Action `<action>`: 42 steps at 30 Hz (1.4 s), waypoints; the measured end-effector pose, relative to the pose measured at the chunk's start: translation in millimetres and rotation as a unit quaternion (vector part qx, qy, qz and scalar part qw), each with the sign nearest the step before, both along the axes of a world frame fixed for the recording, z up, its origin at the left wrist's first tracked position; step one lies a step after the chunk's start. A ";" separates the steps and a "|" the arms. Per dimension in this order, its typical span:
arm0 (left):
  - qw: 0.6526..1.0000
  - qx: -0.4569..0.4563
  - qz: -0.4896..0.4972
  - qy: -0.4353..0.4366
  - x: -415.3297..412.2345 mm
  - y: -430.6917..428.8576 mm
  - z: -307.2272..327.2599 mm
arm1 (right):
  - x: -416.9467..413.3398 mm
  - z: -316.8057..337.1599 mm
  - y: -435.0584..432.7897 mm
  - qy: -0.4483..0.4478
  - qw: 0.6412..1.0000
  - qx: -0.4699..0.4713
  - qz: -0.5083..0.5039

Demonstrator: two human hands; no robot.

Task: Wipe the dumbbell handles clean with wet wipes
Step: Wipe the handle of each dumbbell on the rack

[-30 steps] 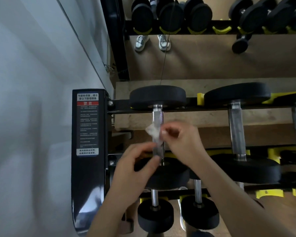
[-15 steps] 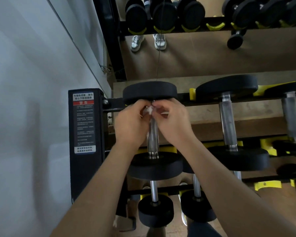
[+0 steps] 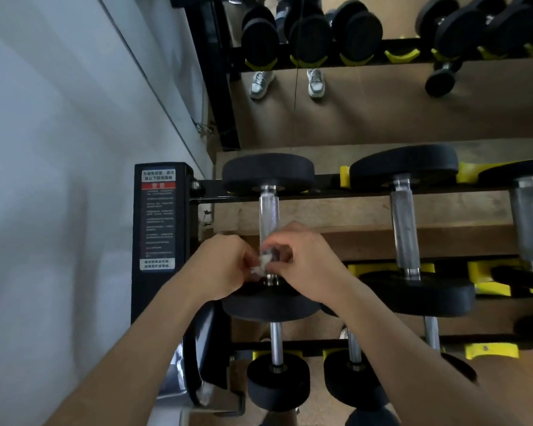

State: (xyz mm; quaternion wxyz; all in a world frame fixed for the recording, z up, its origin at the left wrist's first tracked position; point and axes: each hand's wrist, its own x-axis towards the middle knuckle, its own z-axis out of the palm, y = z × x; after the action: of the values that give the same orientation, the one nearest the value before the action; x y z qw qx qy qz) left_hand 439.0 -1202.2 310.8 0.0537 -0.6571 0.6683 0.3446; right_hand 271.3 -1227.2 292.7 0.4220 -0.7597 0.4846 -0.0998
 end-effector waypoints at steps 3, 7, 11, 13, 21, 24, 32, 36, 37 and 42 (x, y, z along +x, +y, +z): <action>0.987 -0.085 0.132 -0.012 -2.3 5.5 -16.6 | 6.8 -8.0 -2.3 -0.021 0.998 -0.055 -0.015; 0.894 -0.157 0.405 0.114 -25.7 -7.1 -20.8 | 9.6 -22.5 -10.3 -0.122 0.982 -0.051 -0.135; 0.863 -0.202 0.447 0.122 -56.0 -16.5 -7.8 | 12.6 -23.8 -16.9 -0.153 0.975 -0.021 -0.160; 0.848 -0.193 0.470 0.148 -62.7 -13.3 -9.6 | 5.7 -20.4 -20.5 -0.146 0.982 -0.017 -0.119; 0.737 -0.178 0.636 0.141 -82.7 -51.4 -15.9 | -47.5 -18.5 -29.2 -0.116 0.988 0.067 -0.075; 0.708 -0.167 0.661 0.185 -83.0 -52.6 -14.6 | -55.3 -15.7 -33.8 -0.133 0.983 0.103 -0.076; 0.884 -0.235 0.397 -0.071 -113.7 -21.1 5.7 | -65.3 -6.2 -33.9 -0.151 0.977 0.140 -0.053; 0.872 -0.249 0.418 -0.050 -113.1 -19.8 6.3 | -62.0 -9.9 -34.5 -0.178 0.961 0.188 -0.100; 0.862 -0.268 0.427 -0.045 -109.7 -24.7 2.7 | -57.6 -10.5 -36.6 -0.191 0.952 0.204 -0.121; 0.819 -0.295 0.491 -0.039 -99.7 -60.5 -13.7 | -18.0 -12.5 -56.7 -0.267 0.928 0.193 -0.174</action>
State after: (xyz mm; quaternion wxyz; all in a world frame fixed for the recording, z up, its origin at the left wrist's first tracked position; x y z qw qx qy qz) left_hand 339.3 -1262.7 297.0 -0.2927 -0.8955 0.3240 0.0859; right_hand 253.3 -1283.8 280.1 0.6503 -0.5122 0.4885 -0.2759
